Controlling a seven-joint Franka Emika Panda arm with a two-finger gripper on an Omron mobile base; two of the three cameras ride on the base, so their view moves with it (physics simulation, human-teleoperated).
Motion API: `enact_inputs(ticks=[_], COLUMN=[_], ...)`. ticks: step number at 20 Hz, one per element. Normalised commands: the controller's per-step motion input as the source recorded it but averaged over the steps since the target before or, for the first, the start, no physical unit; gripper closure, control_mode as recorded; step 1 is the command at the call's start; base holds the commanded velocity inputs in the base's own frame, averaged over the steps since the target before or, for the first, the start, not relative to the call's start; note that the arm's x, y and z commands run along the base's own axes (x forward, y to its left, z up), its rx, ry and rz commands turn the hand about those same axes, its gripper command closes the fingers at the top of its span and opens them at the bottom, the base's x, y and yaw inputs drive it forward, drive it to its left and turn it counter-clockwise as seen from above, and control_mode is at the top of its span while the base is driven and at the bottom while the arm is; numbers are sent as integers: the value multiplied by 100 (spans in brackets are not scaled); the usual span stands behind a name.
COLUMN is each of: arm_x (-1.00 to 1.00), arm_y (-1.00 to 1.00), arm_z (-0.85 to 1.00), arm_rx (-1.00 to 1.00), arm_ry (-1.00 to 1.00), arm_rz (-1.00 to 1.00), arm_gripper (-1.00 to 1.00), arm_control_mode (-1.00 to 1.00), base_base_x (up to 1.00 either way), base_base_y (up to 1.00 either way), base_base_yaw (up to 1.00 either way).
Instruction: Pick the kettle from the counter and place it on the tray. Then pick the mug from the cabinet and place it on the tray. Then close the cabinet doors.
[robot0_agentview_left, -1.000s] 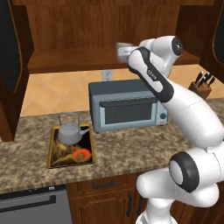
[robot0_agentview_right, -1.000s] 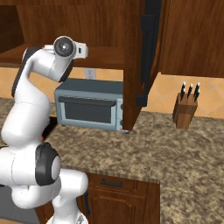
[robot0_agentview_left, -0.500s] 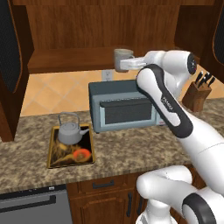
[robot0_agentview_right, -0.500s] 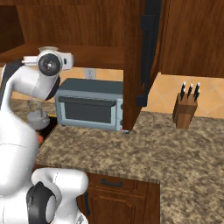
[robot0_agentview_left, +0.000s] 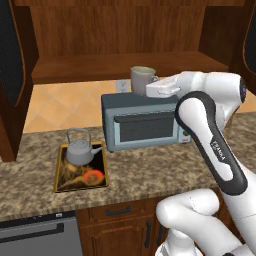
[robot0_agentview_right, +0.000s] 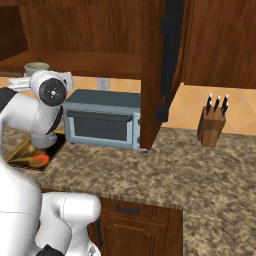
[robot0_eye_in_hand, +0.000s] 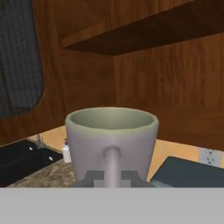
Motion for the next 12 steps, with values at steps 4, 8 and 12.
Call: enact_inputs(ticks=[4, 8, 12], arm_x=[-64, -50, -38], arm_y=[4, 14, 18], arm_z=[-14, -20, -30], arm_rx=[0, 0, 0], arm_ry=[0, 0, 0], arm_rz=[16, 16, 16], arm_gripper=[100, 100, 100], arm_control_mode=[-100, -100, -100], base_base_x=[0, 0, 0], base_base_y=[0, 0, 0], base_base_yaw=[0, 0, 0])
